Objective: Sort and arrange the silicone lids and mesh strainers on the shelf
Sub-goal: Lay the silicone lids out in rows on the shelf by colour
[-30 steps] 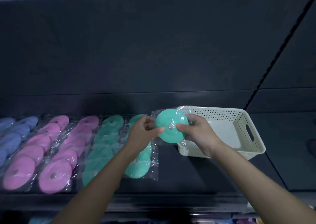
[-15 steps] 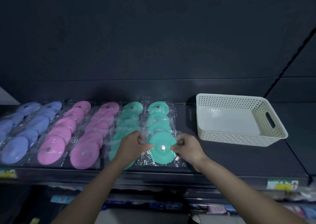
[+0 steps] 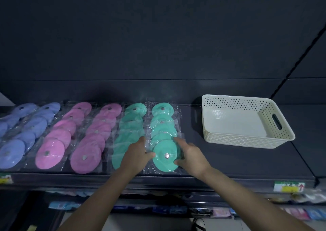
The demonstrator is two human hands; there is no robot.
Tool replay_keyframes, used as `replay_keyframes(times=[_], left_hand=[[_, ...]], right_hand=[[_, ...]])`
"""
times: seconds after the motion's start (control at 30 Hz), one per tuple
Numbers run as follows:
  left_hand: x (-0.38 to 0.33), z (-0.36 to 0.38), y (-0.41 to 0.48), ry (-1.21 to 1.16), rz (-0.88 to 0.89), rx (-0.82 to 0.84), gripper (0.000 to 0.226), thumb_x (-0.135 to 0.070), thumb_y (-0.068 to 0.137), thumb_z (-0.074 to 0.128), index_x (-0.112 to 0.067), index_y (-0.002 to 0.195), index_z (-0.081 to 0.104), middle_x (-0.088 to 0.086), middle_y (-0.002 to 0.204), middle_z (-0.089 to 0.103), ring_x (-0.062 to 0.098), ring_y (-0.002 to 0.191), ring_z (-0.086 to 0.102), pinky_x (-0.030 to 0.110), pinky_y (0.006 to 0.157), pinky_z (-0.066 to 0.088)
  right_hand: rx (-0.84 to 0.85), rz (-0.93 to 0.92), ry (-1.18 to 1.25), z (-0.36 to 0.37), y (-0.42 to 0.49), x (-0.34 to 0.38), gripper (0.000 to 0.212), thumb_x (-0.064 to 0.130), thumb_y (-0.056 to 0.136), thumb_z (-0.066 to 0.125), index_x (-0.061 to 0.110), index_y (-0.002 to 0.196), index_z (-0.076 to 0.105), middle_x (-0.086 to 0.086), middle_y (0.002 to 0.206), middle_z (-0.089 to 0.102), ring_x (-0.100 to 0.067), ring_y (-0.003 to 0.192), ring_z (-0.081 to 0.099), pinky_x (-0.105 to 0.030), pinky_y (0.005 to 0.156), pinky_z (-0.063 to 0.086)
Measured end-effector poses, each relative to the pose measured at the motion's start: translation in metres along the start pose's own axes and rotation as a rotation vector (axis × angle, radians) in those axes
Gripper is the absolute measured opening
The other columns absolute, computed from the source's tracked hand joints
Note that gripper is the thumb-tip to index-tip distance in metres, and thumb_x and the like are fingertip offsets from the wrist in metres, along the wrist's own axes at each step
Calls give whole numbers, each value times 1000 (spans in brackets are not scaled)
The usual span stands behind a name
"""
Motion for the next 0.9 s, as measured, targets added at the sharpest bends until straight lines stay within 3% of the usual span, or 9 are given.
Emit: replay_keyframes(times=[0.1,0.37,0.5,0.57,0.63,0.7,0.8,0.9], left_hand=[[-7,0,3,59,32,-10,43,-23,87,65,-10,121,43,5,88,60,17,75,60,33,68,53],[-10,-5,10,64,57,-20,49,-20,84,67,-18,129,47,5,90,61,19,78,60,34,72,52],[-6,-7,6,200,103,-14,53,-33,81,69,-16,128,51,6,108,54,19,96,55,30,82,46],[-10,-5,3,248,218,-22,66,-44,83,65,-15,138,43,8,134,45,22,123,42,30,99,36],[-15,4,0,325,359,43,81,-56,85,56,-14,148,27,6,157,17,23,144,15,34,115,18],[-12,15,0,463,396,136,91,-61,86,51,-16,152,7,3,158,-11,22,147,-9,38,120,2],[1,24,5,537,324,183,98,-60,86,51,-16,151,-6,7,158,-16,20,146,-14,36,118,-5],[3,25,8,539,305,203,100,-62,86,50,-13,151,-8,9,159,-14,20,147,-10,35,118,-3]], right_hand=[[-1,-2,-28,0,4,1,80,13,82,71,33,145,28,-9,119,49,-20,95,54,-28,88,48],[-47,-49,-50,-6,11,4,66,9,85,63,25,143,35,-9,116,55,-20,97,55,-26,83,47],[-17,-67,-160,-1,6,-1,59,15,83,65,24,137,41,-10,117,52,-28,106,54,-32,85,49],[-50,-79,-244,-3,4,2,65,22,84,66,26,141,36,-10,128,41,-29,118,43,-35,96,45],[-28,-151,-362,-1,3,8,75,35,83,67,28,146,27,-10,145,26,-30,132,27,-40,107,36],[80,-217,-451,8,2,10,84,44,84,65,28,150,16,-5,158,6,-27,144,8,-43,117,21],[175,-211,-481,15,5,6,87,43,88,61,29,152,4,-2,160,-8,-19,147,-8,-43,120,5],[163,-218,-487,14,8,7,85,39,89,60,31,151,3,-2,160,-7,-18,147,-9,-42,120,3]])
Point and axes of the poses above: each hand's wrist, its own y-axis towards the middle knuckle, its own z-axis out of the palm, x = y × z, the point moved 6 cm from there along y, towards the middle knuckle
